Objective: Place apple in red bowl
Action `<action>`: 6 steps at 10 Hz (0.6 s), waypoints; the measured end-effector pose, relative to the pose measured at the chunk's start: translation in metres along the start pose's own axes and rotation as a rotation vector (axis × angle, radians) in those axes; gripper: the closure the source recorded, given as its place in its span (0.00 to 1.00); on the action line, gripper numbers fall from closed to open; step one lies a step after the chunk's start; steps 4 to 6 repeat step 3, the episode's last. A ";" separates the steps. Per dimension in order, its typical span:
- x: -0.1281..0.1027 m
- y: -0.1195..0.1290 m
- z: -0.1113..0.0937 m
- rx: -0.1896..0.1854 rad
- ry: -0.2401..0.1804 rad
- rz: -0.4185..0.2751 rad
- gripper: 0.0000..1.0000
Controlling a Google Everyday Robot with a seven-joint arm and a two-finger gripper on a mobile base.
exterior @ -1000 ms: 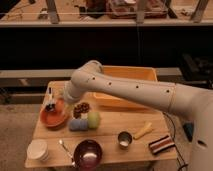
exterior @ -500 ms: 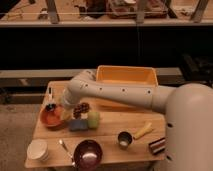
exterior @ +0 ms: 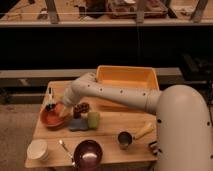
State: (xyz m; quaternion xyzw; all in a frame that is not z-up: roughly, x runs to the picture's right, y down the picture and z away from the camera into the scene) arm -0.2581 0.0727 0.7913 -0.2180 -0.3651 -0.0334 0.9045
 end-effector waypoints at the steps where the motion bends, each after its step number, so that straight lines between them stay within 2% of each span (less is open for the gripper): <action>1: -0.016 -0.013 0.004 0.002 -0.009 0.000 0.48; 2: -0.030 -0.022 0.010 0.000 -0.019 0.008 0.36; 3: -0.035 -0.026 0.015 -0.001 -0.024 0.018 0.26; 6: -0.035 -0.026 0.015 -0.001 -0.024 0.018 0.26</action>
